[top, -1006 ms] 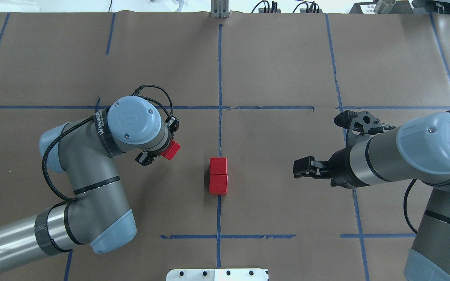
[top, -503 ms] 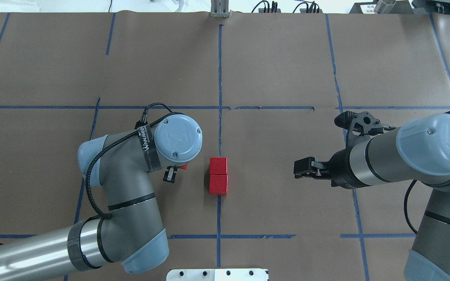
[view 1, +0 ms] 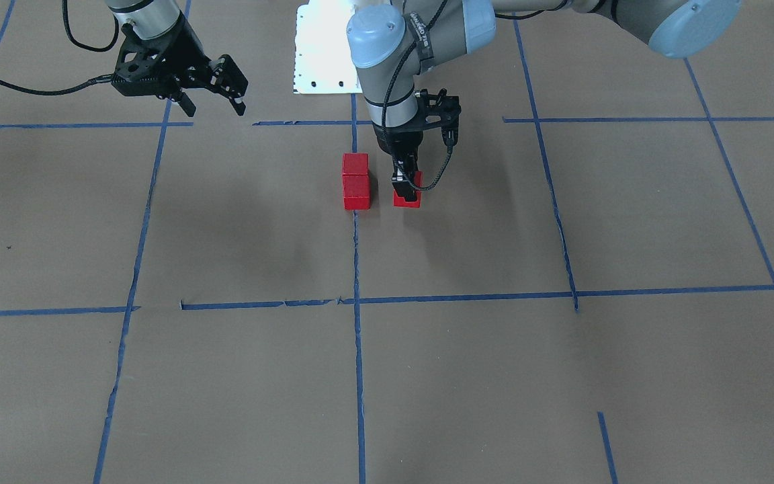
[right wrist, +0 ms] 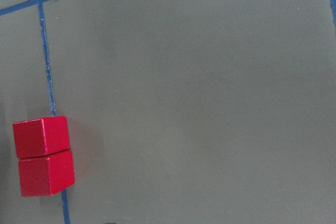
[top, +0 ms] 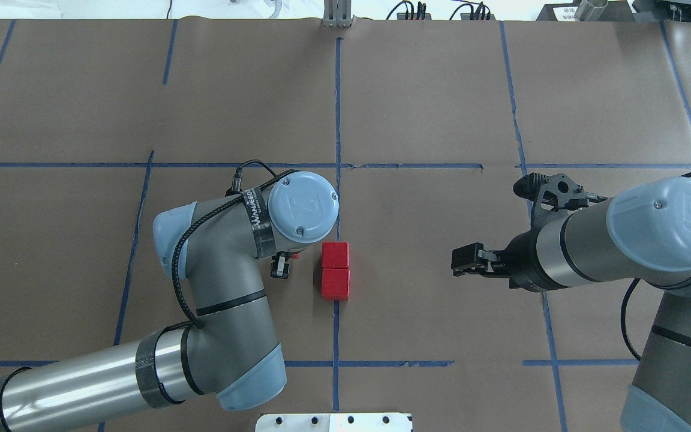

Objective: Form red blocks into L shape at center
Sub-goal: 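Carry the cube with the left gripper beside the two-cube column, then lower the cube beside the farther cube and open the left gripper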

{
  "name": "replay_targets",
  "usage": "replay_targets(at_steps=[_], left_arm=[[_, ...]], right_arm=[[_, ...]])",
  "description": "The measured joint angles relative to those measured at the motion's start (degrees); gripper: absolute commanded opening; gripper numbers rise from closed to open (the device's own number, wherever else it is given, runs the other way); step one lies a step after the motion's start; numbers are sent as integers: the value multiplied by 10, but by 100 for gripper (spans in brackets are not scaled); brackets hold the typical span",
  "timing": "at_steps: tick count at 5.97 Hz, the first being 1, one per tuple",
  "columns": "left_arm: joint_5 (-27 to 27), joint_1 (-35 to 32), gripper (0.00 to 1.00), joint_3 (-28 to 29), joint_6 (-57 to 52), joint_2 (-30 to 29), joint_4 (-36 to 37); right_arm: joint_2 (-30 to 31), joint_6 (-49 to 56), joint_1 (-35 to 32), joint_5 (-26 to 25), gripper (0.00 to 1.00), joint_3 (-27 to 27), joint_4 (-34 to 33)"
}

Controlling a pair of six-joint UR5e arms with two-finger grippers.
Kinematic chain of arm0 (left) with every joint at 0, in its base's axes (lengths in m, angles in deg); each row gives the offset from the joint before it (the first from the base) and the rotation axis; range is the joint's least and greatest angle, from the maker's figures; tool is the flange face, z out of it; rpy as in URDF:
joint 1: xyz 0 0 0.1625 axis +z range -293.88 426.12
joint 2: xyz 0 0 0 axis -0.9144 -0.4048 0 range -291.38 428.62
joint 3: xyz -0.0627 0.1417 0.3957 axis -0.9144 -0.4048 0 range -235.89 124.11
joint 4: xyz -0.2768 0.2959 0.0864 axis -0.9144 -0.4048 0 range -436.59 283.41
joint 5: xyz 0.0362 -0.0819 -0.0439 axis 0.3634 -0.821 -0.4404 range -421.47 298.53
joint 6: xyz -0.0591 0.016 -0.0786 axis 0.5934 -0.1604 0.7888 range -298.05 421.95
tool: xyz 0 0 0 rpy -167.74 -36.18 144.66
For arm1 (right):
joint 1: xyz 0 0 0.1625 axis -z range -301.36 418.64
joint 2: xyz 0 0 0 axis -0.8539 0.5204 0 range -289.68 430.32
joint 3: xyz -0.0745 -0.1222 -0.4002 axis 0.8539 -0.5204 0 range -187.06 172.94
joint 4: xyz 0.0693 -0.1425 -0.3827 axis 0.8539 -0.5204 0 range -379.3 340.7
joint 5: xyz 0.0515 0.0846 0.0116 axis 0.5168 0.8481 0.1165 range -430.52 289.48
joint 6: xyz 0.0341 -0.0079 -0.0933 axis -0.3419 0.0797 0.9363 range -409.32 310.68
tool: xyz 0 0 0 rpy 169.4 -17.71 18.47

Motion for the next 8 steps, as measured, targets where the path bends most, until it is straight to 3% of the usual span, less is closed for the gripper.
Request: replay_targets(at_steps=[4, 8], left_arm=[[-46, 12, 2, 21, 8, -12, 0], [-48, 12, 2, 64, 22, -35, -3]], right_arm=[[1, 0, 0, -1, 100, -1, 0], [4, 0, 0, -1, 100, 0, 0]])
